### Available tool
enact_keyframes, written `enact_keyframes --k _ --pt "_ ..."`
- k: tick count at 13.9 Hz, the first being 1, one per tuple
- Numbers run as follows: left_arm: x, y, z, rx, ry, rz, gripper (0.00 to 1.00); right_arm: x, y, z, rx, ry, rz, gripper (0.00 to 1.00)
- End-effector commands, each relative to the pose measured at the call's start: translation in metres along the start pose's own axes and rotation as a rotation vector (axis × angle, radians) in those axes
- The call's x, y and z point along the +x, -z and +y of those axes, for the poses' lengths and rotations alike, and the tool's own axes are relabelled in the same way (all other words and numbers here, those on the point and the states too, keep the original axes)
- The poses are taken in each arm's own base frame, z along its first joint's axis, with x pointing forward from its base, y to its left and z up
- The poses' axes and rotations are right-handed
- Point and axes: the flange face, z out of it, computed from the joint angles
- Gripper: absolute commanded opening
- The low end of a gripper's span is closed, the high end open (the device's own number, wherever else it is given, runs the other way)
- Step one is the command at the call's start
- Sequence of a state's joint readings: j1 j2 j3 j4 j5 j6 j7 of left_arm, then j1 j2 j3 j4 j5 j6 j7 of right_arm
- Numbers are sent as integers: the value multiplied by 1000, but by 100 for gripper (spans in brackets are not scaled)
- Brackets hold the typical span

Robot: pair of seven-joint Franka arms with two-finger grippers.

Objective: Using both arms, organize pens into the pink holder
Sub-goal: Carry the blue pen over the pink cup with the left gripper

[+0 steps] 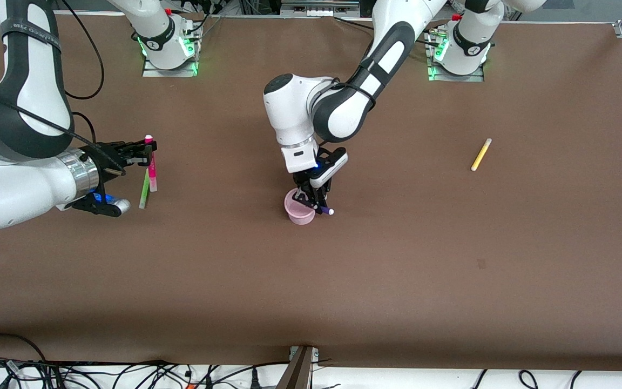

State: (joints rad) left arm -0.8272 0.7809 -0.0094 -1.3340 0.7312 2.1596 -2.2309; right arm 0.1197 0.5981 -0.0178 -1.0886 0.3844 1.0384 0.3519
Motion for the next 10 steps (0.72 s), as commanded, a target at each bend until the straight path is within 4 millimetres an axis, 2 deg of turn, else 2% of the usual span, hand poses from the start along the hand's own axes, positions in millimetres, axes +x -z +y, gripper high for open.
enact_keyframes --k 1,2,3,4,5,7,8,10 --pt "2 5 8 -26 50 36 43 -5 3 -1 17 -11 -15 0" --pt "2 5 8 -26 50 36 56 -5 3 0 17 -11 -13 0" --pt "3 5 9 -28 48 39 84 -5 3 1 18 -12 -14 0" --pt "9 6 11 -30 48 44 99 -5 3 1 17 -7 -16 0" --pt "16 7 13 -33 52 48 100 -5 3 1 17 -7 -16 0" --pt "43 16 23 -37 28 39 100 -5 3 0 17 -12 -16 0" --pt "68 14 28 -23 34 25 100 -5 2 -1 16 -12 -17 0" --pt "117 35 40 -11 31 -45 100 -7 0 -7 14 -23 -19 0"
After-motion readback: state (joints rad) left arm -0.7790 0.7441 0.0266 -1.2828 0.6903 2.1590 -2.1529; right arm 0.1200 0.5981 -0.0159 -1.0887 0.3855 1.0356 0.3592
